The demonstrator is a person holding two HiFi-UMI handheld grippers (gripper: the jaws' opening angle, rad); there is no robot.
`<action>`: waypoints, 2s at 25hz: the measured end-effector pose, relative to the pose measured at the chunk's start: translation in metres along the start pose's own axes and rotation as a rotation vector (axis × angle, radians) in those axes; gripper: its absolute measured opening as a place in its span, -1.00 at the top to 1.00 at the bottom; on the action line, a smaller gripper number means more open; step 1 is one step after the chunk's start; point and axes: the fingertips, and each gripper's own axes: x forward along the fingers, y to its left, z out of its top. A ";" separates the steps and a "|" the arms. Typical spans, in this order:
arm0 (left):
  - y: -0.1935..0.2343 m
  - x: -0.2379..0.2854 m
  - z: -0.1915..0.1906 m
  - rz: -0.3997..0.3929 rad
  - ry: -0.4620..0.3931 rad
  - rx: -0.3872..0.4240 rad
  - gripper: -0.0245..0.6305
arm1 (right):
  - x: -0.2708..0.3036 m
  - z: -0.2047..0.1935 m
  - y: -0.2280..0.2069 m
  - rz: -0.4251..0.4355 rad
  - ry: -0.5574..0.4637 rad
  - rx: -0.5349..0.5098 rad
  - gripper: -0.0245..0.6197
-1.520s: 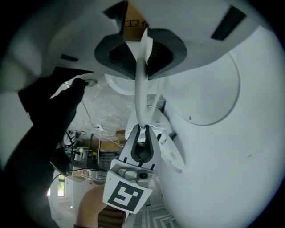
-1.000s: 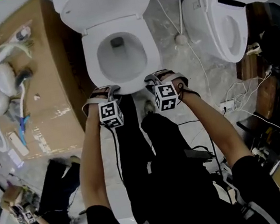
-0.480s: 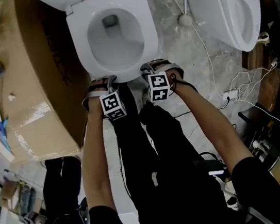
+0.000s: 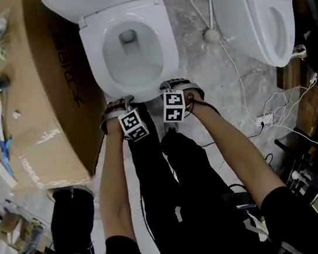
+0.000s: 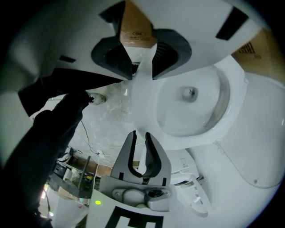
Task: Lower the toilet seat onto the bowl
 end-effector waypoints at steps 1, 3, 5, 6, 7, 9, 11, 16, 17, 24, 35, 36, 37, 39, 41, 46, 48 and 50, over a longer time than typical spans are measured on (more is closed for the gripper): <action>-0.005 -0.006 0.000 -0.007 -0.002 -0.056 0.46 | -0.008 0.002 0.002 -0.011 -0.007 0.016 0.53; -0.019 -0.030 0.006 -0.011 -0.027 -0.171 0.46 | -0.040 0.010 0.007 -0.052 -0.049 0.045 0.55; -0.034 -0.071 0.021 0.024 -0.068 -0.224 0.48 | -0.089 0.015 0.012 -0.104 -0.113 0.103 0.59; -0.041 -0.098 0.030 0.053 -0.093 -0.233 0.52 | -0.119 0.018 0.013 -0.133 -0.154 0.152 0.61; -0.048 -0.127 0.039 0.079 -0.125 -0.242 0.56 | -0.153 0.021 0.013 -0.168 -0.203 0.215 0.64; -0.056 -0.194 0.058 0.128 -0.208 -0.286 0.58 | -0.229 0.029 0.012 -0.237 -0.320 0.367 0.69; -0.055 -0.266 0.070 0.199 -0.290 -0.353 0.64 | -0.305 0.041 0.011 -0.290 -0.443 0.487 0.70; -0.035 -0.450 0.097 0.383 -0.594 -0.546 0.80 | -0.476 0.067 0.030 -0.387 -0.722 0.669 0.64; -0.032 -0.485 0.102 0.415 -0.656 -0.585 0.81 | -0.507 0.070 0.035 -0.412 -0.777 0.700 0.67; -0.042 -0.695 0.097 0.718 -0.969 -0.803 0.84 | -0.666 0.099 0.091 -0.617 -1.036 0.775 0.82; -0.114 -0.791 0.083 0.869 -1.103 -0.787 0.83 | -0.724 0.135 0.204 -0.685 -1.146 0.763 0.85; -0.117 -0.790 0.082 0.864 -1.102 -0.792 0.83 | -0.724 0.138 0.209 -0.681 -1.150 0.759 0.85; -0.119 -0.791 0.081 0.863 -1.106 -0.794 0.83 | -0.723 0.140 0.212 -0.677 -1.153 0.756 0.86; -0.121 -0.792 0.082 0.868 -1.113 -0.787 0.83 | -0.723 0.143 0.216 -0.677 -1.159 0.751 0.86; -0.122 -0.792 0.085 0.872 -1.119 -0.778 0.83 | -0.723 0.144 0.218 -0.686 -1.164 0.745 0.86; -0.123 -0.793 0.093 0.872 -1.129 -0.774 0.83 | -0.728 0.145 0.217 -0.695 -1.175 0.737 0.86; -0.121 -0.793 0.094 0.870 -1.127 -0.776 0.83 | -0.728 0.146 0.214 -0.694 -1.173 0.731 0.86; -0.119 -0.793 0.094 0.870 -1.127 -0.787 0.83 | -0.729 0.147 0.212 -0.692 -1.170 0.723 0.86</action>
